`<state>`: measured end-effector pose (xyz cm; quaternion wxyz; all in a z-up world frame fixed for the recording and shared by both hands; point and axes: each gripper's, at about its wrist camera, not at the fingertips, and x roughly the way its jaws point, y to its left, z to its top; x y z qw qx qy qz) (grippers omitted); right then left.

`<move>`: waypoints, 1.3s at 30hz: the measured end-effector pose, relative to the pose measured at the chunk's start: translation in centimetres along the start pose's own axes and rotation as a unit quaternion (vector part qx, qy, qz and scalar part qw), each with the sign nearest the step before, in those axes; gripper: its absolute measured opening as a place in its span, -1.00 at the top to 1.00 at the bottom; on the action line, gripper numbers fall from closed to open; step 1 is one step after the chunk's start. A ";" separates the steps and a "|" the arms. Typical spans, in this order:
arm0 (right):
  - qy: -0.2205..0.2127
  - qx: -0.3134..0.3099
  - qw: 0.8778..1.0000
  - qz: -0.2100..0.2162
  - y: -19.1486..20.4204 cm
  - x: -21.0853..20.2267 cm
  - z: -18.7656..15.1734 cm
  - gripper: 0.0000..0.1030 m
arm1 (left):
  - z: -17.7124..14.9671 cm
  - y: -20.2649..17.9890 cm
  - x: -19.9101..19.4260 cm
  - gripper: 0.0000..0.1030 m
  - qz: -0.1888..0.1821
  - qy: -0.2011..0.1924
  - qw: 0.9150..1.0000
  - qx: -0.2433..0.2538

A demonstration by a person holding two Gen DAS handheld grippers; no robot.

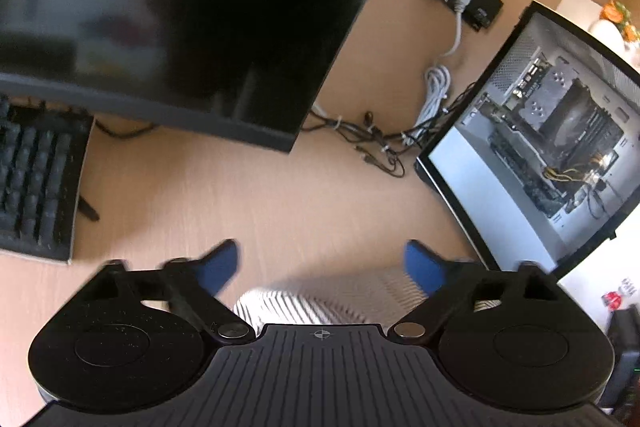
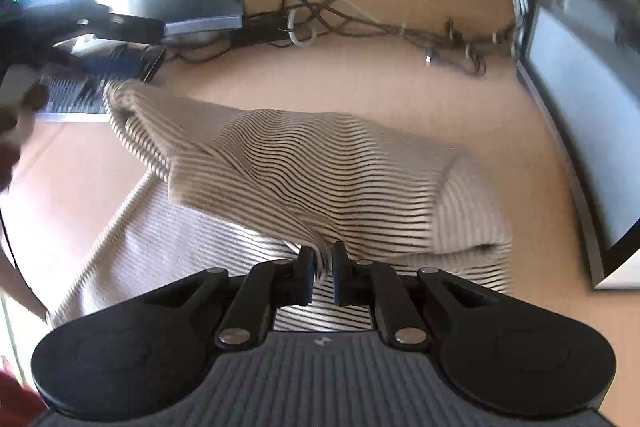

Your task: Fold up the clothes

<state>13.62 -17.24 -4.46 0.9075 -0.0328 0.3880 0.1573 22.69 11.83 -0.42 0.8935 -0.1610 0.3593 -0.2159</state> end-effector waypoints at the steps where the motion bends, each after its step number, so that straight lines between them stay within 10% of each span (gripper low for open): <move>1: -0.008 -0.003 1.000 0.004 -0.5 -1.1 0.2 0.80 | -0.3 -0.3 0.2 -0.32 0.003 0.013 1.000 0.005; 5: -0.075 0.044 0.996 -0.002 -4.7 -4.3 2.2 -0.15 | -2.7 -1.5 1.5 -0.20 0.034 0.079 0.994 0.069; 9: -0.063 0.130 0.989 0.018 -8.7 -1.5 2.7 -0.18 | -5.3 -1.1 2.3 -0.23 0.050 0.150 0.985 0.072; 16: -0.009 0.160 0.986 0.050 -8.9 2.3 1.1 -0.25 | -2.1 0.4 -0.4 -0.84 0.020 0.089 0.994 -0.065; 22: 0.006 0.174 0.982 0.073 -9.0 3.6 0.6 0.03 | -3.6 -0.2 4.6 -0.68 0.003 0.153 0.985 -0.078; 24: 0.006 0.168 0.983 0.075 -8.7 4.9 1.4 0.40 | -3.8 0.4 6.4 -0.21 -0.003 0.168 0.981 -0.093; 30: -0.040 0.134 0.989 0.052 -8.4 8.0 7.8 0.58 | 0.6 0.3 10.2 0.35 -0.009 0.142 0.988 -0.062; 39: -0.064 0.123 0.988 0.073 -8.8 3.2 6.0 0.58 | 1.0 -1.7 6.1 0.34 -0.043 0.110 0.992 -0.040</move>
